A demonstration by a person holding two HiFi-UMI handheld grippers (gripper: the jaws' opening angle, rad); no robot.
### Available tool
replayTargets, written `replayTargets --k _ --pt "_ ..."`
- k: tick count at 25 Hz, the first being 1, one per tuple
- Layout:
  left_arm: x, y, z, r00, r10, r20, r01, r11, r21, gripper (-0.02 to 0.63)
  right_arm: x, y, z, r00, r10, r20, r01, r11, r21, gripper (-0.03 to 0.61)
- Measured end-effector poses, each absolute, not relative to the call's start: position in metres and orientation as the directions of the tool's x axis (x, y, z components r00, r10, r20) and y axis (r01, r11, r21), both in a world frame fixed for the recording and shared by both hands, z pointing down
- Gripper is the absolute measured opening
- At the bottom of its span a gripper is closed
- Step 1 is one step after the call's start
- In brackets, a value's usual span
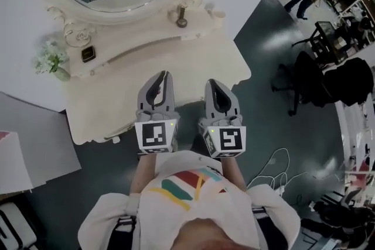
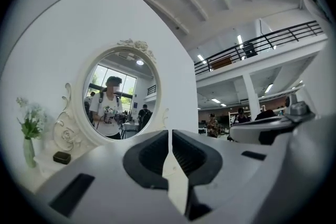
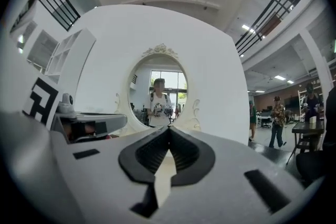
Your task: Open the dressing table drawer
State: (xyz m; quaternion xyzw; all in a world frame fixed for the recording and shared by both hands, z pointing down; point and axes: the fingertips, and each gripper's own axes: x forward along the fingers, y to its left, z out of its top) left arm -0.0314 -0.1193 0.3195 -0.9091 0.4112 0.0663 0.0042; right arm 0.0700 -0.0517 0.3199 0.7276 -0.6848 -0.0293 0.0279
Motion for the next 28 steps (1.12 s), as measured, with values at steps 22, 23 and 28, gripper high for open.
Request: replayTargets --k 22,23,28 --pt "-0.067 -0.162 0.302 0.315 -0.942 -0.116 -0.942 -0.325 0.086 0.020 0.061 -0.145 0.325 -0.322 -0.947 0.014 -0.945 0.322 0.063 0.000" --pt "-0.063 -0.164 0.300 0.303 -0.946 -0.113 -0.946 -0.313 0.083 0.020 0.065 -0.148 0.326 -0.329 -0.944 0.018 -0.941 0.329 0.073 0.000" --pt "-0.047 -0.177 0.293 0.239 -0.963 -0.122 -0.968 -0.246 0.042 0.020 0.089 -0.165 0.335 -0.378 -0.925 0.040 -0.925 0.379 0.032 0.000"
